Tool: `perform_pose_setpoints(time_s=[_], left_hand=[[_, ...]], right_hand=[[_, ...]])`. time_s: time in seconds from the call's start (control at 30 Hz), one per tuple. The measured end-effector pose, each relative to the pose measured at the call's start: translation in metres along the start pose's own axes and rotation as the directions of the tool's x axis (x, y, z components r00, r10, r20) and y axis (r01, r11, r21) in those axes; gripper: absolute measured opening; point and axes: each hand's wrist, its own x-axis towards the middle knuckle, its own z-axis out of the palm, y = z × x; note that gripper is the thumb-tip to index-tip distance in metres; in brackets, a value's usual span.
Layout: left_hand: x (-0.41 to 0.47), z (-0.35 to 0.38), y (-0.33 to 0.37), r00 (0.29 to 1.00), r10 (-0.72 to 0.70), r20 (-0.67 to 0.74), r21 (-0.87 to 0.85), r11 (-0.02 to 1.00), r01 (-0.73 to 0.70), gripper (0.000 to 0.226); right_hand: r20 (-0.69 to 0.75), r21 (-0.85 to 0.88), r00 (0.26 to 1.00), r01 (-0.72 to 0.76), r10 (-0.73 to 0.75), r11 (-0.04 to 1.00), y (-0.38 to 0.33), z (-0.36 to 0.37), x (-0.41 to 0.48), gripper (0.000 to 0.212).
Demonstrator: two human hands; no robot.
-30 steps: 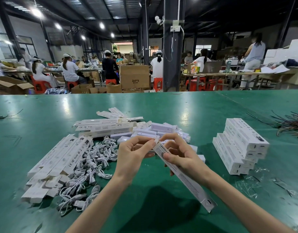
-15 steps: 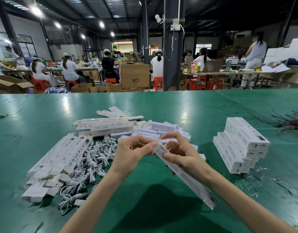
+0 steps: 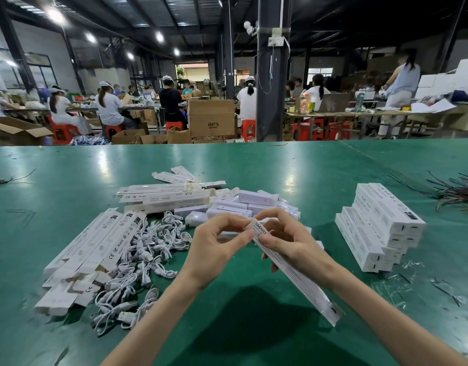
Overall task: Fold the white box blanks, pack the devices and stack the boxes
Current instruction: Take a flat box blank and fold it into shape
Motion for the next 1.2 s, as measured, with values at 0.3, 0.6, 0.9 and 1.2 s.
perform_pose_setpoints(time_s=[0.3,0.6,0.9,1.2], left_hand=[[0.009,-0.004,-0.006,0.890,-0.424,-0.166,-0.549,0.790,0.274,0.010],[0.013,-0.014,-0.021,0.709,-0.703,-0.051,-0.807,0.447,0.385,0.013],[0.000,0.005,-0.018,0.894,-0.404,-0.194,-0.079,0.915,0.396,0.007],[-0.007,0.010,-0.003,0.948,0.286,-0.136,0.418,0.884,-0.207,0.021]], right_hand=[[0.127,0.465,0.981,-0.187,0.144,0.865,-0.006,-0.006,0.005,0.032],[-0.130,0.112,0.991,0.034,-0.020,0.993,-0.003,0.012,0.002,0.031],[-0.262,-0.536,0.819,0.317,-0.511,0.782,0.004,0.016,0.001,0.020],[-0.187,-0.763,0.707,0.333,-0.682,0.554,0.015,0.008,0.003,0.018]])
